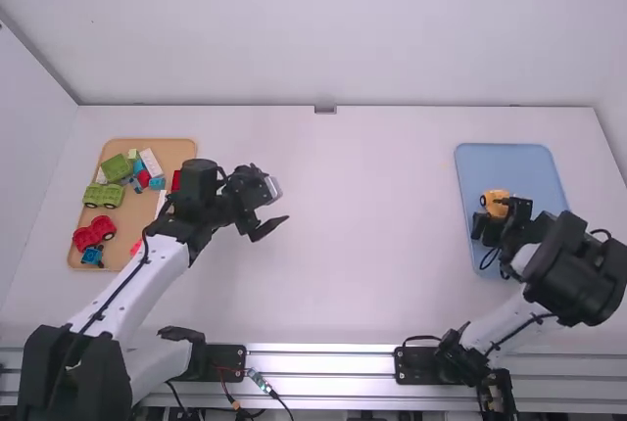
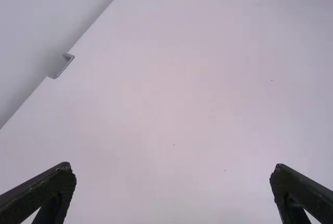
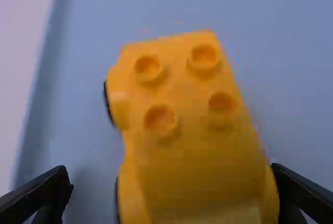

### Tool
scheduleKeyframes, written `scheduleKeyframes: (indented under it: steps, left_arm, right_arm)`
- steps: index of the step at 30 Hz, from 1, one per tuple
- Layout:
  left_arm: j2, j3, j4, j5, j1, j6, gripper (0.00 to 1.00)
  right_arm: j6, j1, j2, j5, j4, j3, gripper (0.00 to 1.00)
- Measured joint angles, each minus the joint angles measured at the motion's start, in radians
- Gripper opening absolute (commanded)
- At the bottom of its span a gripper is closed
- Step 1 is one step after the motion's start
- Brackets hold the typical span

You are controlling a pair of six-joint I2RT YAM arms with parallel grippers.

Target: Assemble lego blocks to make yellow taxi

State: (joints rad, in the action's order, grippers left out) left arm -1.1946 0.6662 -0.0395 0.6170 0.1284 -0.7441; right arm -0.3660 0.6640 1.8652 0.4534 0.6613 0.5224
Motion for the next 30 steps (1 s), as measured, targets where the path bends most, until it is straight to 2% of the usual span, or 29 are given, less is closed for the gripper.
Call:
scheduleKeyframes:
  steps: [3, 6, 8, 13, 16, 21, 23, 25, 26, 30]
  left_arm:
    - [0.000, 0.000, 0.031, -0.009, 0.000, 0.049, 0.99]
    - [0.000, 0.000, 0.055, -0.047, 0.000, 0.121, 0.99]
    - [0.000, 0.000, 0.056, -0.068, 0.000, 0.155, 0.99]
    - [0.000, 0.000, 0.103, -0.163, 0.000, 0.302, 0.99]
    - [0.000, 0.000, 0.104, -0.268, 0.000, 0.420, 0.99]
    - [0.000, 0.000, 0.082, -0.377, 0.000, 0.547, 0.99]
    - [0.000, 0.000, 0.069, -0.412, 0.000, 0.581, 1.00]
    - [0.000, 0.000, 0.043, -0.484, 0.000, 0.647, 0.99]
    - [0.000, 0.000, 0.043, -0.487, 0.000, 0.649, 0.99]
    - [0.014, 0.000, 0.023, -0.535, 0.000, 0.687, 0.99]
  right_arm:
    - [0.029, 0.000, -0.108, -0.018, -0.064, -0.042, 0.99]
    - [0.054, -0.016, -0.282, -0.036, -0.169, -0.060, 0.99]
    - [0.079, -0.051, -0.419, -0.052, -0.254, -0.063, 0.99]
    - [0.131, -0.142, -0.629, -0.094, -0.381, -0.064, 0.99]
    - [0.154, -0.246, -0.766, -0.113, -0.475, -0.064, 0.99]
    - [0.202, -0.420, -0.892, -0.174, -0.569, -0.064, 0.99]
    - [0.208, -0.461, -0.914, -0.190, -0.588, -0.064, 0.99]
    - [0.231, -0.554, -0.955, -0.238, -0.620, -0.064, 0.99]
    - [0.236, -0.563, -0.959, -0.245, -0.621, -0.064, 0.99]
    - [0.264, -0.713, -0.979, -0.325, -0.623, -0.065, 0.99]
